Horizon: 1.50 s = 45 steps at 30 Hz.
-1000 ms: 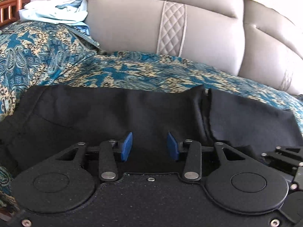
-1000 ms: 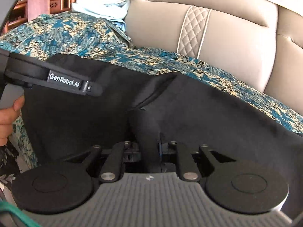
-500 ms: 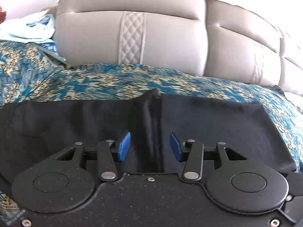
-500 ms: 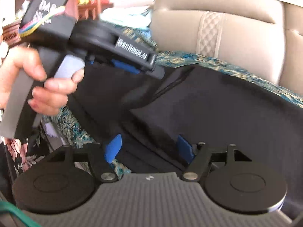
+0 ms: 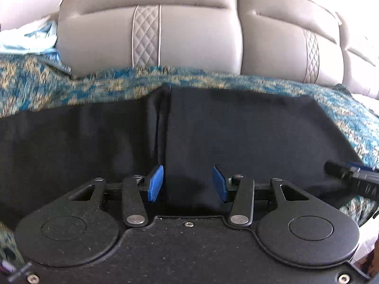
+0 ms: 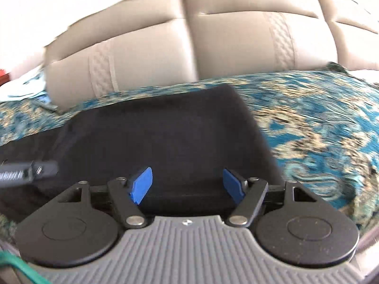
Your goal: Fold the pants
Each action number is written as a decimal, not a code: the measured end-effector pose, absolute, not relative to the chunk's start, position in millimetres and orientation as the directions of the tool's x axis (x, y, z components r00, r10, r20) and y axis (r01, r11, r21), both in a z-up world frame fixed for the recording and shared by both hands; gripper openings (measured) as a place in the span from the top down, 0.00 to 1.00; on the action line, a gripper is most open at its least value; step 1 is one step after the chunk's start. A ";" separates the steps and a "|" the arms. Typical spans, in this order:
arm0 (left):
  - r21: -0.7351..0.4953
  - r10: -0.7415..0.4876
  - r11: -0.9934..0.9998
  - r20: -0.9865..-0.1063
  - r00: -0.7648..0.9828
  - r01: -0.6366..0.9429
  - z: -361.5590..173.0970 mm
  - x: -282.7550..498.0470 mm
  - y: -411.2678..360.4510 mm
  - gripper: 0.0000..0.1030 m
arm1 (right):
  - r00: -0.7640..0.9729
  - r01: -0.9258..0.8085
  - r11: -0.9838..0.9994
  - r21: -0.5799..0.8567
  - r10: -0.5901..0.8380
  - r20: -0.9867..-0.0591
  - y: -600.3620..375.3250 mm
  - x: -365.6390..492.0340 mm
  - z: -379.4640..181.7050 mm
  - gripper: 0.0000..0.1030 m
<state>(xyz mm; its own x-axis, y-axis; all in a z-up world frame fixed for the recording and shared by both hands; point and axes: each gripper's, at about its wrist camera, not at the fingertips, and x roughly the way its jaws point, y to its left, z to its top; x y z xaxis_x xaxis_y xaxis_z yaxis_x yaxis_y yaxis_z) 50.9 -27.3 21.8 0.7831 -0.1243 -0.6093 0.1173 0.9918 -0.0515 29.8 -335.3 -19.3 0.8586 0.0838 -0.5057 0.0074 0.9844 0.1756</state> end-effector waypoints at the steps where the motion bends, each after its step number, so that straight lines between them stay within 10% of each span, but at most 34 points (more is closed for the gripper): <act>1: -0.057 -0.122 0.992 -0.619 0.776 0.111 17.9 48.7 -27.1 0.57 | 0.860 0.019 0.988 0.155 0.063 -0.507 -336.2 29.8 -19.8 0.23; 12: -0.006 -0.074 0.996 -0.607 0.791 0.088 11.5 32.8 -37.0 0.56 | 0.859 0.063 0.997 -0.040 -0.074 -0.506 -338.8 29.8 -25.1 0.25; 31: -0.005 -0.064 0.997 -0.594 0.802 0.075 6.8 17.5 -32.8 0.52 | 0.870 0.126 0.991 0.050 -0.087 -0.486 -357.5 48.7 -10.0 0.20; 45: 0.004 -0.047 0.998 -0.587 0.809 0.061 5.5 15.8 -36.6 0.52 | 0.761 -0.012 1.000 0.004 0.012 -0.648 -354.1 168.2 9.2 0.42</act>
<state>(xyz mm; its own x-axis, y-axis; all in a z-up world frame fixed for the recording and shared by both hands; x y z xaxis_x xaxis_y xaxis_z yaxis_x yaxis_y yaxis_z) 15.8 -36.6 5.5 0.8085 -0.0475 -0.5865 0.0614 0.9981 0.0038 168.2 -354.1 9.2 0.7615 0.0115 -0.6481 -0.0117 0.9999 0.0040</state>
